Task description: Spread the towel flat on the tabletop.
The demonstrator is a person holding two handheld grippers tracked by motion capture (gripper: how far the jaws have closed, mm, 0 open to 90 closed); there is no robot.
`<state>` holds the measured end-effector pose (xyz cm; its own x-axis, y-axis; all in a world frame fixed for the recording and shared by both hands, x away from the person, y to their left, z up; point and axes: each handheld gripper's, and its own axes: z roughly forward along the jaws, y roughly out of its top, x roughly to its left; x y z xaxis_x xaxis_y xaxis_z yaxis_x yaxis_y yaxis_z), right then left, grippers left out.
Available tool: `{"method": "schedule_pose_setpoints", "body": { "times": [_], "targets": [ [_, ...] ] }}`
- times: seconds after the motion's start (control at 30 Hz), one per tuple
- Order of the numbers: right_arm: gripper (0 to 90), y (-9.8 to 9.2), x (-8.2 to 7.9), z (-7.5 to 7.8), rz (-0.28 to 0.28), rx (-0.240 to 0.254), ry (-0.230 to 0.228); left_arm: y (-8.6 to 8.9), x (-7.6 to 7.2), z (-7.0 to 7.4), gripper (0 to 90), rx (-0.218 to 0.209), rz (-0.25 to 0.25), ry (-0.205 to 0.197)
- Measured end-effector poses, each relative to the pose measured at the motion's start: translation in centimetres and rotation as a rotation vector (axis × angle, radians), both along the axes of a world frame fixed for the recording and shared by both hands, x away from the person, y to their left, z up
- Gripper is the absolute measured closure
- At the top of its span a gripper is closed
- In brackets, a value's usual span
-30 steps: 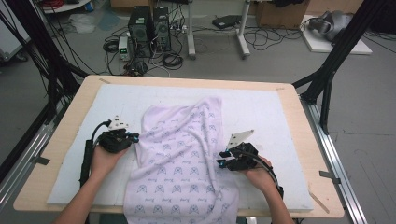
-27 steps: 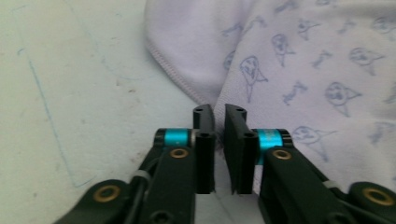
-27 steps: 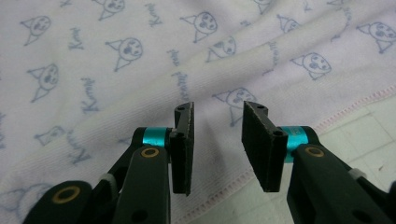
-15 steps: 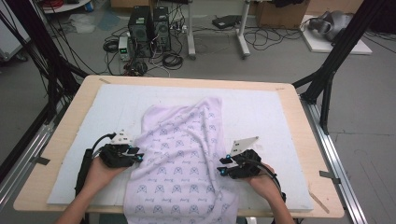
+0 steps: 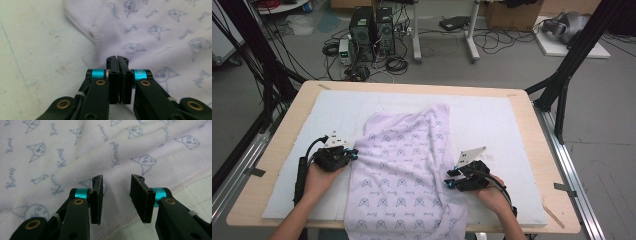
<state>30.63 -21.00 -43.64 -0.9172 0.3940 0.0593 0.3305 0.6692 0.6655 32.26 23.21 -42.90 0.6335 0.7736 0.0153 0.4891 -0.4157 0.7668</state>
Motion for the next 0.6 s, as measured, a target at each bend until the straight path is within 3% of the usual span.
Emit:
{"method": "schedule_pose_setpoints", "body": {
  "times": [0.17, 0.37, 0.47, 0.5, 0.57, 0.6],
  "targets": [
    [62.4, -0.1, -1.1, 0.7, 0.019, 0.024, -0.028, -0.5, -2.9, 1.0, 68.1, -0.011, -0.096, -0.031],
    [62.5, -0.3, -3.2, 1.1, 0.047, 0.074, -0.045, -1.4, -6.8, 0.5, 61.9, -0.046, -0.2, 0.002],
    [63.7, -0.3, -4.1, 0.5, 0.071, 0.066, -0.025, -1.9, -8.1, -0.2, 54.3, -0.077, -0.286, 0.052],
    [65.4, -0.3, -4.4, 0.2, 0.079, 0.049, -0.02, -2.1, -8.5, -0.5, 52.3, -0.075, -0.313, 0.057],
    [70.6, -0.2, -4.7, -0.3, 0.103, 0.035, 0.001, -2.5, -9.0, -1.2, 53.3, -0.024, -0.343, 0.068],
    [76.8, -0.2, -4.9, -0.4, 0.096, 0.045, -0.01, -2.6, -9.3, -1.5, 58.1, -0.012, -0.349, 0.061]
  ]
}}
